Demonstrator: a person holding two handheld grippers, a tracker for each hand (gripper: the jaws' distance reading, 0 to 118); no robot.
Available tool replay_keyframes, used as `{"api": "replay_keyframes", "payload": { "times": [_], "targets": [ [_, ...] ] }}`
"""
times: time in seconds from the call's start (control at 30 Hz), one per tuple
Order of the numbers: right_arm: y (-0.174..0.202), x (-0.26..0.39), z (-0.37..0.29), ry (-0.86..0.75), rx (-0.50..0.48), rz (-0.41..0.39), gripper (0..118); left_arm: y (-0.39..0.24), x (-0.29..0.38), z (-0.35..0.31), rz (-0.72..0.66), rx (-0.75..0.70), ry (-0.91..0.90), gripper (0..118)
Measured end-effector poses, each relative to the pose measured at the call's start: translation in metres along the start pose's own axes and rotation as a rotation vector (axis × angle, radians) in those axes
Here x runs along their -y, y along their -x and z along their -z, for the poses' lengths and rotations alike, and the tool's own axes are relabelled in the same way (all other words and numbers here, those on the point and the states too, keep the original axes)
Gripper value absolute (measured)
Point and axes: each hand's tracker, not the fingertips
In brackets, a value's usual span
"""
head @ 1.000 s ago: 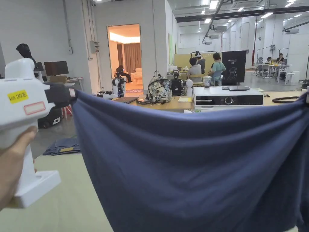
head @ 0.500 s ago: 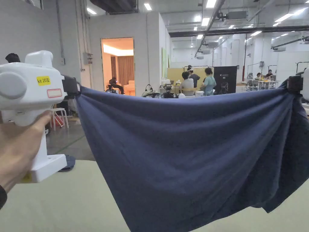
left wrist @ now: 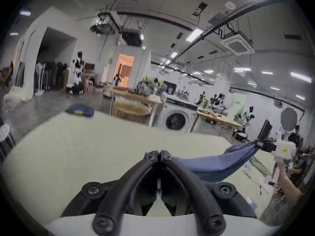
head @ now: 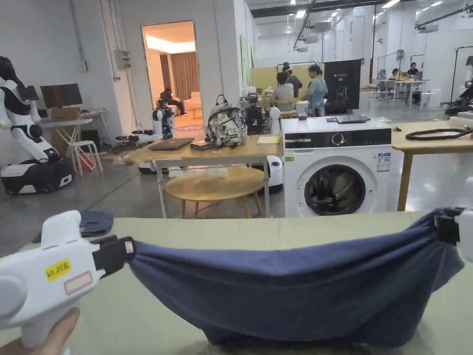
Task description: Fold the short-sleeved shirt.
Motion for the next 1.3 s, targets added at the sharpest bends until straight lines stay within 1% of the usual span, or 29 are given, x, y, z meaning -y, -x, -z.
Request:
{"api": "replay_keyframes", "payload": {
  "times": [0.03,0.1,0.13,0.17,0.2,0.23,0.3,0.37,0.4,0.47,0.53,0.6,0.67,0.7,0.73,0.77,0.8,0.83,0.93,1.07,1.13,1.17,1.2,1.23,1.27,1.3],
  "targets": [
    [-0.004,0.025,-0.009,0.038,-0.011,-0.003,0,-0.005,0.025,-0.013,-0.034,-0.003,0.02,0],
    [-0.01,0.084,-0.034,0.085,-0.006,0.055,0,0.006,0.077,-0.038,-0.128,-0.003,0.059,0],
    [-0.007,0.109,-0.053,0.119,-0.011,0.069,0,0.01,0.1,-0.052,-0.173,-0.004,0.048,0],
    [-0.008,0.138,-0.069,0.131,-0.004,0.105,0,0.015,0.124,-0.068,-0.219,0.001,0.042,0],
    [-0.009,0.162,-0.084,0.169,-0.019,0.129,0,0.018,0.146,-0.082,-0.231,-0.012,0.085,0],
    [-0.009,0.186,-0.101,0.201,-0.011,0.161,0,0.019,0.167,-0.098,-0.219,-0.05,0.077,0],
    [-0.008,0.224,-0.133,0.23,-0.019,0.227,0,0.024,0.197,-0.125,-0.256,-0.085,0.125,0],
    [-0.006,0.256,-0.162,0.255,0.027,0.224,0,0.03,0.222,-0.149,-0.29,-0.142,0.147,0],
    [-0.004,0.27,-0.175,0.282,0.041,0.24,0,0.033,0.233,-0.161,-0.284,-0.135,0.174,0],
    [-0.004,0.289,-0.195,0.31,0.044,0.257,0,0.037,0.248,-0.181,-0.278,-0.158,0.204,0],
    [-0.001,0.3,-0.213,0.326,0.048,0.239,0,0.039,0.258,-0.194,-0.275,-0.185,0.219,0],
    [0.004,0.307,-0.225,0.33,0.055,0.214,0,0.034,0.264,-0.204,-0.269,-0.182,0.251,0],
    [0.009,0.312,-0.232,0.321,0.049,0.187,1,0.03,0.271,-0.208,-0.232,-0.199,0.25,0],
    [0.011,0.314,-0.232,0.313,0.05,0.164,6,0.034,0.274,-0.207,-0.212,-0.192,0.249,0],
    [0.014,0.315,-0.23,0.324,0.066,0.121,28,0.033,0.275,-0.205,-0.2,-0.181,0.255,13],
    [0.015,0.316,-0.229,0.337,0.074,0.097,48,0.031,0.276,-0.202,-0.196,-0.184,0.264,25],
    [0.017,0.317,-0.229,0.337,0.093,0.07,59,0.027,0.275,-0.201,-0.176,-0.201,0.254,33],
    [0.017,0.317,-0.232,0.33,0.091,0.071,59,0.03,0.277,-0.201,-0.156,-0.21,0.236,35],
    [0.016,0.304,-0.247,0.277,0.066,0.049,59,0.01,0.265,-0.207,-0.064,-0.2,0.165,35],
    [0.023,0.263,-0.261,0.143,0.047,0.015,59,-0.03,0.234,-0.214,0.127,-0.198,0.049,35],
    [0.027,0.24,-0.264,0.076,0.029,0.01,59,-0.05,0.215,-0.217,0.182,-0.159,-0.016,35],
    [0.029,0.231,-0.265,0.048,0.016,0.01,54,-0.058,0.208,-0.218,0.197,-0.128,-0.034,34],
    [0.032,0.224,-0.264,0.029,0.015,0.009,43,-0.066,0.202,-0.219,0.21,-0.101,-0.046,34],
    [0.033,0.218,-0.264,0.016,0.022,0.006,23,-0.075,0.195,-0.218,0.221,-0.084,-0.054,34],
    [0.036,0.214,-0.263,-0.005,0.03,0.005,14,-0.082,0.191,-0.216,0.23,-0.083,-0.052,27],
    [0.037,0.212,-0.263,-0.03,0.039,0.001,9,-0.088,0.189,-0.214,0.239,-0.073,-0.044,10]
  ]
}}
